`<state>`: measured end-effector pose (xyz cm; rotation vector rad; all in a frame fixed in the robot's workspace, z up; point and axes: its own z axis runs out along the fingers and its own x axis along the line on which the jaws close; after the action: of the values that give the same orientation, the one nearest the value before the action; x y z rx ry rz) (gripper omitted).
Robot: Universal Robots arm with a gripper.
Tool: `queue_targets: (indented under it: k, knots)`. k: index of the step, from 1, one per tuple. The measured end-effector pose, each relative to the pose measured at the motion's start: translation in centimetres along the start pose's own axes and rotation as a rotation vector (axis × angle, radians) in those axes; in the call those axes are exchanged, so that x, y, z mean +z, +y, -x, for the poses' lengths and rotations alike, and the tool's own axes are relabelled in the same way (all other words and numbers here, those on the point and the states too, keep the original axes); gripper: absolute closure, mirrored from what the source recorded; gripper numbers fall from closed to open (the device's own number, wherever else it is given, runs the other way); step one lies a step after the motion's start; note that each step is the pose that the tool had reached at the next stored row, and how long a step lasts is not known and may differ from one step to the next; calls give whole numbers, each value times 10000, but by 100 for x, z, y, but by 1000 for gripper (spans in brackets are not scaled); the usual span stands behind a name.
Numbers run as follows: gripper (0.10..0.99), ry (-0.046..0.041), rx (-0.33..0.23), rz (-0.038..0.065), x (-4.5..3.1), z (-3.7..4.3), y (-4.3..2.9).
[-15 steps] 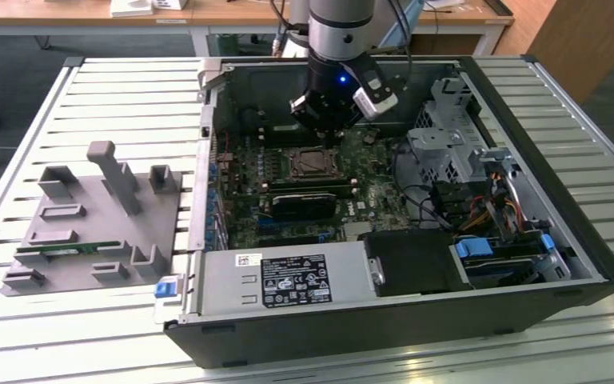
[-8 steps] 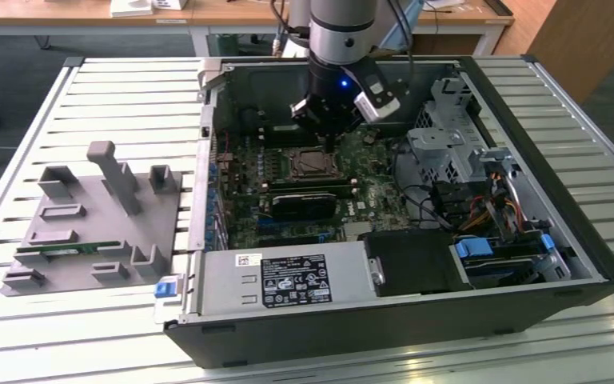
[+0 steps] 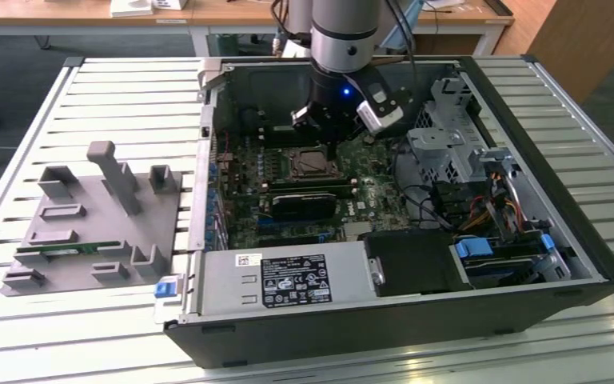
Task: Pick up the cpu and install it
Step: 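Install the second cpu locking lever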
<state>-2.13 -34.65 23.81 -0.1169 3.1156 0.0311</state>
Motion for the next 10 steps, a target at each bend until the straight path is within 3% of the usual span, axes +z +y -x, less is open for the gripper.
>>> queue_targets:
  k: [5, 10]
  knots:
    - [980, 1, 1, 1, 2, -7, -88]
    - [980, 0, 0, 1, 9, -75, -104]
